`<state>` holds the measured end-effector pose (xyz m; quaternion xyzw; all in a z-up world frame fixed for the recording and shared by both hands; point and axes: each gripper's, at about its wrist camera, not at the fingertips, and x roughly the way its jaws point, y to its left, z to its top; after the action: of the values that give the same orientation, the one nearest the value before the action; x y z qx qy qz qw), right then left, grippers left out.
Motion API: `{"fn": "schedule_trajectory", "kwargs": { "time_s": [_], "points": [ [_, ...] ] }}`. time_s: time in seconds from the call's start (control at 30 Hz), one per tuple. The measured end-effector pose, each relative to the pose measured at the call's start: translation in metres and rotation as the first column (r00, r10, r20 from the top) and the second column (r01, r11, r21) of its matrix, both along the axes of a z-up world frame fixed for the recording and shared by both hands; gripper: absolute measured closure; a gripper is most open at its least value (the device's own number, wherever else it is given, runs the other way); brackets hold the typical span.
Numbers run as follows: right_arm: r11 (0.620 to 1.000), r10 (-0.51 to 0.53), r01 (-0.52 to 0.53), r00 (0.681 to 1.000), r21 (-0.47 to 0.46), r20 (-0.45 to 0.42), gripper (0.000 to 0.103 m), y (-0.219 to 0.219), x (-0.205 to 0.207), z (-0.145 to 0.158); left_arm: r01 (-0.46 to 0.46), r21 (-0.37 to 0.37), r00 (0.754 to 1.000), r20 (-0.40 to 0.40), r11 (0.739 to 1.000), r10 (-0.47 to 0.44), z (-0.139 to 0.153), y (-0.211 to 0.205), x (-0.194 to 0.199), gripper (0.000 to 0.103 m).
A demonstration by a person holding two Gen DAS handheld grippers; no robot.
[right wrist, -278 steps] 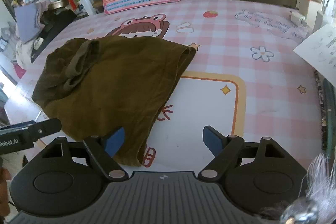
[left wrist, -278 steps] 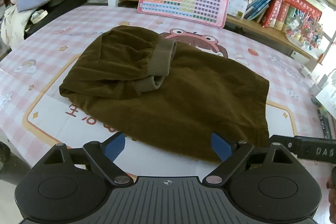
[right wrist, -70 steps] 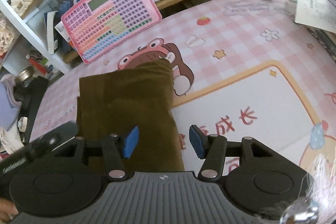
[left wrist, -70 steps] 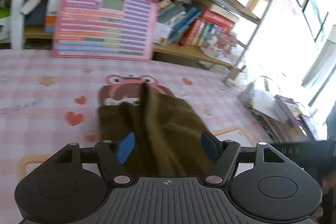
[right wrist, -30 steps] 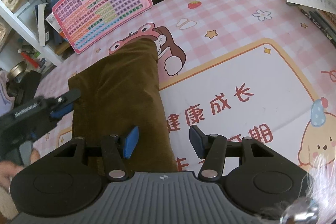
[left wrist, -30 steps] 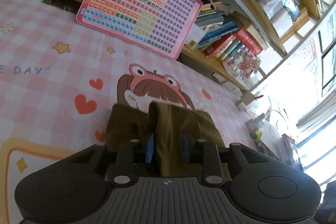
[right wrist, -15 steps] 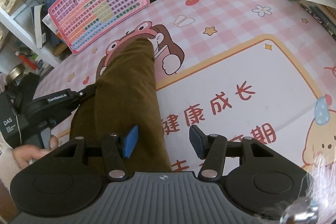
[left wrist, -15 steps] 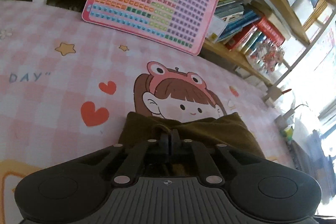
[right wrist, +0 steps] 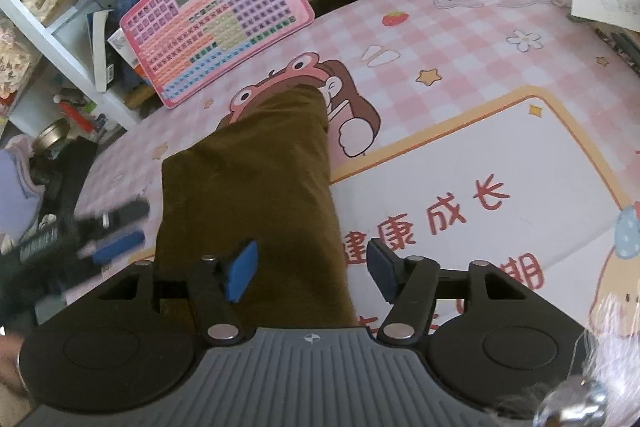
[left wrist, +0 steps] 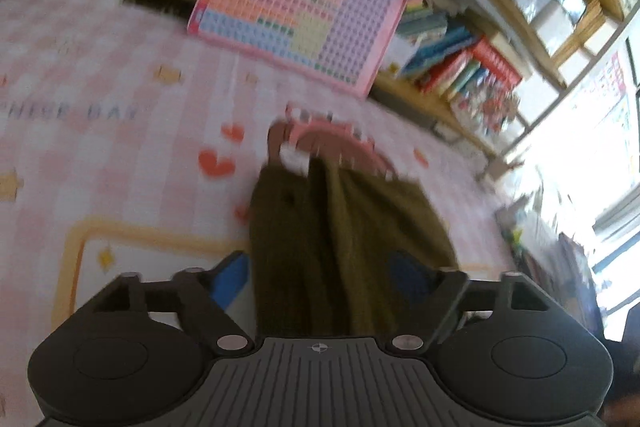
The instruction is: Fold clothes
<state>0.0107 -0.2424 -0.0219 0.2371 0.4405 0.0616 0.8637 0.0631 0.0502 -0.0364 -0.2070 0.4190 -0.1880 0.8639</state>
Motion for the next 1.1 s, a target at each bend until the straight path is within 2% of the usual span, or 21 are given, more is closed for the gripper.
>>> {"fn": "schedule_trajectory", "kwargs": {
  "time_s": [0.13, 0.23, 0.33, 0.43, 0.47, 0.5, 0.57, 0.6, 0.7, 0.77, 0.83, 1.0, 1.1],
  "points": [
    [0.999, 0.004, -0.001, 0.998, 0.04, -0.06, 0.041, 0.0, 0.007, -0.018, 0.007, 0.02, 0.998, -0.059, 1.0, -0.006, -0.017, -0.007, -0.001, 0.018],
    [0.993, 0.008, 0.001, 0.997, 0.12, -0.077, 0.042, -0.002, 0.009, -0.027, -0.011, 0.015, 0.997, -0.076, 1.0, 0.012, -0.025, -0.007, -0.001, 0.021],
    [0.981, 0.023, -0.007, 0.996, 0.194, -0.083, 0.044, -0.002, 0.012, -0.032, -0.015, -0.02, 0.997, -0.076, 1.0, 0.014, -0.027, -0.01, 0.0, 0.035],
    [0.984, 0.029, -0.016, 0.997, 0.18, -0.07, 0.054, 0.002, 0.015, -0.033, -0.021, -0.017, 0.996, -0.082, 1.0, 0.019, -0.027, -0.013, 0.002, 0.046],
    [0.988, 0.044, -0.035, 0.998, 0.152, -0.051, 0.061, 0.006, 0.014, -0.029, -0.023, -0.014, 0.996, -0.084, 1.0, 0.022, -0.026, -0.014, 0.002, 0.053],
    [0.991, 0.059, -0.054, 0.998, 0.124, -0.033, 0.062, 0.011, 0.013, -0.026, -0.023, -0.012, 0.996, -0.084, 1.0, 0.022, -0.025, -0.015, 0.002, 0.061],
    [0.994, 0.09, -0.09, 0.996, 0.066, 0.003, 0.073, 0.02, 0.01, -0.019, -0.009, 0.002, 0.998, -0.064, 1.0, 0.01, -0.018, -0.019, -0.002, 0.069],
    [0.994, 0.106, -0.107, 0.994, 0.036, 0.02, 0.075, 0.024, 0.009, -0.015, -0.002, 0.018, 0.999, -0.048, 1.0, 0.003, -0.013, -0.021, -0.005, 0.072],
    [0.982, 0.18, -0.175, 0.979, -0.065, 0.098, 0.081, 0.039, 0.0, 0.001, 0.02, 0.09, 1.0, 0.015, 0.996, -0.021, 0.005, -0.029, -0.017, 0.073],
    [0.972, 0.227, -0.217, 0.964, -0.089, 0.137, 0.082, 0.042, -0.01, 0.011, 0.031, 0.08, 0.999, 0.019, 0.996, -0.032, 0.011, -0.025, -0.025, 0.073],
    [0.972, 0.232, -0.226, 0.967, -0.063, 0.109, 0.082, 0.035, -0.013, 0.01, 0.046, 0.051, 0.999, -0.006, 0.998, -0.045, 0.009, -0.021, -0.03, 0.073],
    [0.978, 0.207, -0.207, 0.978, -0.003, -0.004, 0.08, 0.025, -0.012, -0.005, 0.06, 0.035, 0.995, -0.078, 0.998, -0.057, -0.007, -0.02, -0.028, 0.069],
    [0.983, 0.185, -0.185, 0.982, -0.01, -0.034, 0.068, 0.023, -0.01, -0.01, 0.071, 0.012, 0.994, -0.085, 0.997, -0.07, -0.012, -0.015, -0.024, 0.062]
  ]
}}
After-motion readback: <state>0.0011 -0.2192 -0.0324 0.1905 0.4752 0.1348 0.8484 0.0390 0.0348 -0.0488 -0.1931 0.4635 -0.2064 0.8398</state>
